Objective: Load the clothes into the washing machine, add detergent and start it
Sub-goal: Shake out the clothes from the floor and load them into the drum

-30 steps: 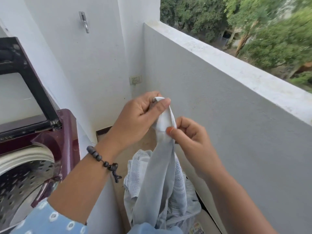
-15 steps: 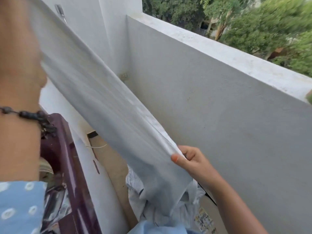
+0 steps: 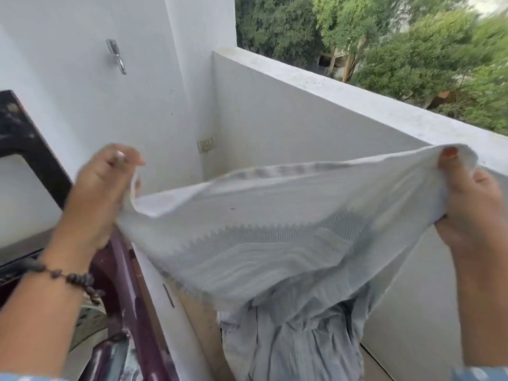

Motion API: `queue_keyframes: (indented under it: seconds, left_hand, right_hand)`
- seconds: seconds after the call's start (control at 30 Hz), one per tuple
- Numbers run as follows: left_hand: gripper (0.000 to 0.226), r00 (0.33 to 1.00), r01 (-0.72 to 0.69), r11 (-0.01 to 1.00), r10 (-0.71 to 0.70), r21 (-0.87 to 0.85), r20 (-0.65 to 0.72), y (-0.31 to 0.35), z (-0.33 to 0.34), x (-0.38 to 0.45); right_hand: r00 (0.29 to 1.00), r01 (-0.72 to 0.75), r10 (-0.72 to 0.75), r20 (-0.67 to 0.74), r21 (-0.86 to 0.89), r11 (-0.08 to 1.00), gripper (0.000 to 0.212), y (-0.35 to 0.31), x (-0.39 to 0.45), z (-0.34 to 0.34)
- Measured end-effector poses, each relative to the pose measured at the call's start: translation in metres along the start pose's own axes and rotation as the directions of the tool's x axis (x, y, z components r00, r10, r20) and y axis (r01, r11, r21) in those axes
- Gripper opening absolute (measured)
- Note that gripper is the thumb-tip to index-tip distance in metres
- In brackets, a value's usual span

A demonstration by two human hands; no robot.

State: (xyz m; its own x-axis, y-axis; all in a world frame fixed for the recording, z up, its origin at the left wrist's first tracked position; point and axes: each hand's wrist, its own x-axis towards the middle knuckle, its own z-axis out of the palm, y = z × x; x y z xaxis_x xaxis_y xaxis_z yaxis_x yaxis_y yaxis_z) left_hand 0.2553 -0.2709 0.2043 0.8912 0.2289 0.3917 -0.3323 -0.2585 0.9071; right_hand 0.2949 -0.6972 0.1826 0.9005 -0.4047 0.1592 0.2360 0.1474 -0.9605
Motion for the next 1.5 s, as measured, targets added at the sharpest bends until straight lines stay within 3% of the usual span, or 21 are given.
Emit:
queue_keyframes:
  seconds: [0.07,0.13,0.2,0.3,0.33,0.4,0.47,0.57,0.63,0.7,0.77,0.83,0.9,1.0,1.1,1.17,1.27,1.3,1.4,1.5]
  left_hand:
    - [0.043,0.961,-0.027,0.995,0.000,0.091,0.278,-0.008,0.004,-0.010]
    - [0.058,0.900,-0.036,0.942,-0.115,0.334,0.421,-0.020,-0.005,-0.008]
    - [0.055,0.878,-0.066,0.851,-0.199,0.521,0.435,-0.022,-0.005,-0.014]
    - [0.024,0.904,-0.109,0.825,-0.149,0.555,0.400,-0.026,-0.002,-0.025]
    - [0.013,0.931,-0.055,0.855,-0.142,0.515,0.335,-0.031,-0.008,-0.024]
    - [0.017,0.971,0.115,0.950,-0.170,0.290,0.171,-0.036,-0.013,-0.025]
    - [0.025,0.954,0.301,0.949,-0.300,-0.091,0.027,-0.031,-0.007,-0.029]
    - [0.051,0.901,0.364,0.753,-0.435,-0.548,0.001,-0.022,0.006,-0.028]
    - [0.053,0.928,0.315,0.678,-0.366,-0.664,0.067,-0.019,0.010,-0.025]
    - [0.041,0.954,0.300,0.687,-0.225,-0.662,0.199,-0.017,0.014,-0.025]
    - [0.057,0.941,0.279,0.817,-0.129,-0.504,0.312,-0.025,0.012,-0.029]
    - [0.062,0.927,0.135,0.986,-0.092,-0.095,0.365,-0.028,0.011,-0.036]
    - [0.058,0.914,-0.066,0.940,-0.078,0.336,0.398,-0.028,0.011,-0.043]
    - [0.035,0.905,-0.162,0.847,-0.077,0.507,0.418,-0.037,0.010,-0.048]
    - [0.034,0.936,-0.079,0.936,-0.049,0.342,0.350,-0.038,0.009,-0.049]
    - [0.030,0.955,0.071,0.988,-0.107,0.138,0.275,-0.036,0.015,-0.050]
    - [0.036,0.911,0.378,0.901,-0.321,-0.214,0.259,-0.033,0.028,-0.056]
    - [0.040,0.891,0.418,0.880,-0.349,-0.224,0.291,-0.030,0.035,-0.058]
    - [0.022,0.856,0.423,0.872,-0.295,-0.246,0.424,-0.018,0.061,-0.066]
    - [0.045,0.825,0.388,0.880,-0.200,-0.273,0.529,-0.019,0.087,-0.072]
  right_hand:
    - [1.000,-0.028,0.027,-0.005,-0.043,0.999,0.027,-0.009,0.006,0.010]
    - [0.999,-0.035,0.033,-0.041,-0.060,0.998,0.028,-0.011,0.008,0.017]
    - [0.997,-0.027,0.024,-0.072,-0.037,0.999,0.027,-0.012,0.008,0.021]
    - [0.999,-0.036,0.034,-0.042,-0.051,0.998,0.028,-0.010,0.005,0.027]
    - [0.999,-0.047,0.045,-0.026,-0.061,0.997,0.029,-0.008,0.002,0.029]
    - [0.997,-0.072,0.074,0.026,-0.085,0.994,0.027,-0.006,-0.005,0.033]
    - [0.985,-0.109,0.125,0.117,-0.129,0.986,0.024,-0.005,-0.014,0.037]
    - [0.951,-0.151,0.208,0.229,-0.244,0.958,0.021,-0.001,-0.027,0.039]
    - [0.936,-0.158,0.237,0.261,-0.293,0.943,0.021,0.002,-0.034,0.039]
    - [0.931,-0.163,0.252,0.265,-0.316,0.935,0.022,0.005,-0.038,0.040]
    - [0.934,-0.163,0.253,0.253,-0.327,0.931,0.021,0.005,-0.039,0.040]
    - [0.937,-0.149,0.240,0.252,-0.334,0.931,0.019,0.005,-0.040,0.041]
    - [0.935,-0.135,0.230,0.270,-0.327,0.935,0.017,0.006,-0.043,0.042]
    - [0.924,-0.125,0.227,0.309,-0.315,0.941,0.015,0.008,-0.047,0.046]
    - [0.919,-0.151,0.246,0.307,-0.302,0.941,0.016,0.011,-0.052,0.052]
    - [0.910,-0.174,0.267,0.316,-0.294,0.940,0.016,0.013,-0.058,0.058]
    - [0.861,-0.184,0.293,0.417,-0.282,0.942,0.019,0.016,-0.077,0.074]
    - [0.835,-0.164,0.293,0.467,-0.296,0.941,0.021,0.018,-0.085,0.080]
    - [0.719,-0.034,0.272,0.640,-0.358,0.933,0.021,0.026,-0.110,0.105]
    - [0.589,0.117,0.240,0.772,-0.376,0.919,0.019,0.037,-0.127,0.118]
